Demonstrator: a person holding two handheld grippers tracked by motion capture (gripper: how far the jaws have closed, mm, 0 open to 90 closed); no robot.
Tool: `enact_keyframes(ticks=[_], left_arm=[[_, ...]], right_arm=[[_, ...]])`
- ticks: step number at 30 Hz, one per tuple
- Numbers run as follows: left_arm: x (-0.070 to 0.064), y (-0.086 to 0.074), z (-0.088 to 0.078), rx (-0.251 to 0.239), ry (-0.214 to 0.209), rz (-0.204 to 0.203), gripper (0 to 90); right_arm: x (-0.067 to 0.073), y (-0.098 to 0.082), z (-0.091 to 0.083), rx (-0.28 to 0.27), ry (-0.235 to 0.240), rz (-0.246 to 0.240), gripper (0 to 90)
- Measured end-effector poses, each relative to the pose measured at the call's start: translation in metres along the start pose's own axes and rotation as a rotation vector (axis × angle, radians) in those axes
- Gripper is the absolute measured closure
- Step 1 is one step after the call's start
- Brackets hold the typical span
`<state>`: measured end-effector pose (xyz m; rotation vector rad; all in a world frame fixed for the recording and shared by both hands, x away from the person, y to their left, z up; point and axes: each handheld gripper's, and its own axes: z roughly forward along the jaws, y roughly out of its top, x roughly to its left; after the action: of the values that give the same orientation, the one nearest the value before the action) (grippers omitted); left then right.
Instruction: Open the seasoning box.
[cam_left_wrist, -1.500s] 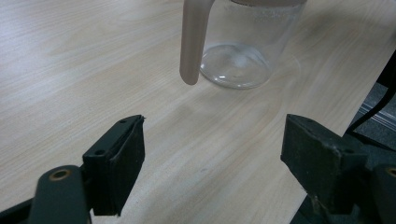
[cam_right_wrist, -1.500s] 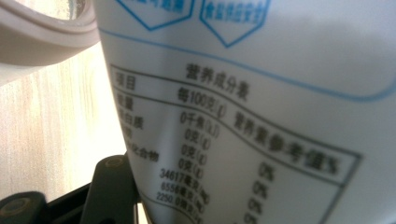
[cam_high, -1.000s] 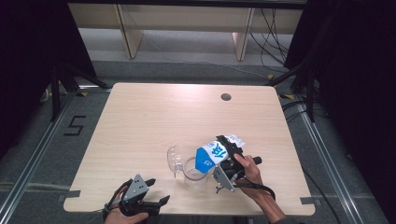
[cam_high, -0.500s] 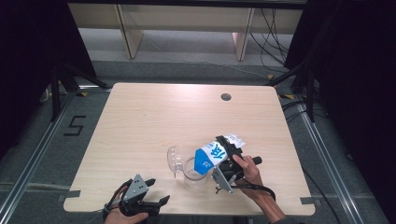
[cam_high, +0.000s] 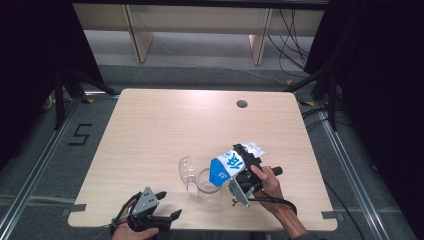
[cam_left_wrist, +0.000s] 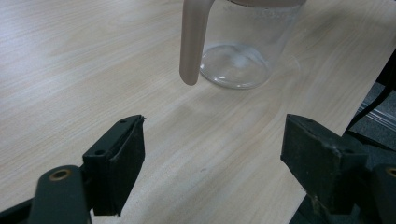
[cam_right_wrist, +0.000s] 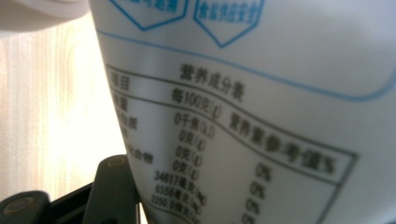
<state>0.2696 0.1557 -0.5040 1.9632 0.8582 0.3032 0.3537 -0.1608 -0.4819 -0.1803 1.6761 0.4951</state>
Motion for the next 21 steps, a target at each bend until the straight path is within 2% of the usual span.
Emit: enact_keyframes(ticks=[2, 3, 4, 5, 6, 7, 10, 13, 14, 15, 18, 20, 21], left_arm=[[-0.0004, -0.0001, 0.0001, 0.000, 0.003, -0.006, 21.2], [-0.0010, -0.0003, 0.0001, 0.000, 0.002, -0.015, 21.2], [-0.0010, -0.0003, 0.0001, 0.000, 0.002, -0.015, 21.2], [0.0001, 0.0000, 0.0000, 0.001, 0.000, 0.001, 21.2], [0.0001, 0.0000, 0.0001, 0.000, -0.001, 0.001, 21.2], [0.0009, 0.0000, -0.0010, 0.018, -0.006, 0.012, 21.2], [0.0007, 0.0000, -0.0010, 0.017, -0.005, 0.011, 21.2], [-0.0004, -0.0002, -0.0008, 0.010, 0.008, -0.006, 21.2], [-0.0009, -0.0003, -0.0007, 0.011, 0.002, -0.013, 21.2], [0.0009, 0.0000, -0.0011, 0.018, -0.002, 0.011, 21.2], [0.0007, 0.0000, -0.0009, 0.017, -0.007, 0.010, 21.2], [0.0006, -0.0002, -0.0011, 0.017, 0.010, 0.005, 21.2], [-0.0002, -0.0002, -0.0005, 0.005, 0.006, -0.005, 21.2]], right_arm=[[0.0005, 0.0000, -0.0001, -0.002, 0.000, -0.011, 45.7], [-0.0039, 0.0018, 0.0000, -0.010, -0.011, -0.083, 45.8], [-0.0039, 0.0018, 0.0000, -0.010, -0.011, -0.083, 45.8], [-0.0039, 0.0019, 0.0000, -0.011, -0.011, -0.085, 45.8], [0.0008, 0.0010, -0.0003, 0.000, -0.009, -0.028, 45.8], [0.0009, 0.0011, -0.0002, -0.001, -0.008, -0.033, 45.8], [0.0002, 0.0019, -0.0002, 0.001, -0.006, -0.059, 46.0], [0.0006, 0.0018, -0.0003, 0.003, -0.009, -0.057, 46.0], [0.0024, 0.0016, -0.0008, 0.013, -0.009, -0.036, 46.0], [0.0025, 0.0015, -0.0008, 0.012, -0.010, -0.037, 46.0], [0.0015, 0.0013, -0.0006, 0.006, -0.017, -0.048, 46.1], [0.0013, 0.0013, -0.0006, 0.006, -0.014, -0.049, 46.1], [-0.0021, 0.0023, -0.0010, 0.006, -0.025, -0.103, 46.2]])
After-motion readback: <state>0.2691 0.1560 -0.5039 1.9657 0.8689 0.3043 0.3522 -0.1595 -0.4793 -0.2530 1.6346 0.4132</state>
